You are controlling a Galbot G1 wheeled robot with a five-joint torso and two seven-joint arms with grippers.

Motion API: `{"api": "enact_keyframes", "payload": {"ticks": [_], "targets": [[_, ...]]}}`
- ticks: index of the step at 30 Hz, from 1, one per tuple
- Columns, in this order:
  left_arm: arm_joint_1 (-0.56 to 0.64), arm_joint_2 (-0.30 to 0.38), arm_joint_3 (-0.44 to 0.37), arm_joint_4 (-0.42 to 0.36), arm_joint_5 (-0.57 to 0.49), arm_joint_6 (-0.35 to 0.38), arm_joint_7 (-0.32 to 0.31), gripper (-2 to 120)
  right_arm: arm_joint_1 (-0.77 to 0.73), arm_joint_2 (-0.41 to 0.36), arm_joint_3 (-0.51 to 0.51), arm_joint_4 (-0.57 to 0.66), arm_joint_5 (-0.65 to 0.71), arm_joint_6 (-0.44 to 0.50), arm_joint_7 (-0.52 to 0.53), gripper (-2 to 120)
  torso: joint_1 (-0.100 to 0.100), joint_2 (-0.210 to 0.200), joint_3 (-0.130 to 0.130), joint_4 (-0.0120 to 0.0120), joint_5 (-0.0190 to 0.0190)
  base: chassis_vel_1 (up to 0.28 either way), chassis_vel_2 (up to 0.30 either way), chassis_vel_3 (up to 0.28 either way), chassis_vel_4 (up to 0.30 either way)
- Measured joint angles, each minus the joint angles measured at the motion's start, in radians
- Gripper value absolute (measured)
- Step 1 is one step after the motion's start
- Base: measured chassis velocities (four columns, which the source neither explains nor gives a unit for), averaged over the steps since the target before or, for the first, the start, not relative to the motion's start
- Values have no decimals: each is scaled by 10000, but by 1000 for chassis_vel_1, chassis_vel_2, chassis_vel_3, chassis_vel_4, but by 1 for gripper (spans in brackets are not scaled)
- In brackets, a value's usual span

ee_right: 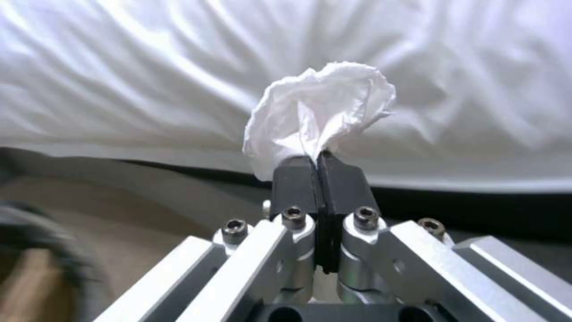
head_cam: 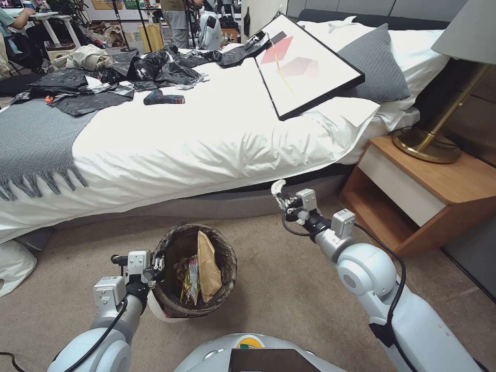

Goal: Pick up the trash bin, then pick up the garbage from the floor and place it into the trash bin.

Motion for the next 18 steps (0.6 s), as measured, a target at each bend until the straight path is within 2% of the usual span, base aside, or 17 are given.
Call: {"api": "enact_keyframes", "payload": {"ticks": [5, 8, 18], "targets": [[24, -11, 1, 0, 26, 0, -2, 7, 486, -470, -594, 428, 682, -117, -16, 0, 0, 0, 0, -4, 0, 0, 0, 0, 0], [31, -22, 49, 0, 90, 0, 0, 7, 1025, -734, -1318, 588, 1236, -220, -307, 0, 0, 0, 0, -3, 0, 0, 0, 0, 0], [35, -112, 89, 0, 192, -1, 11, 7, 1942, -1030, -2806, 575, 1388, -326, -948, 0, 0, 0, 0, -3, 0, 0, 0, 0, 0]]}}
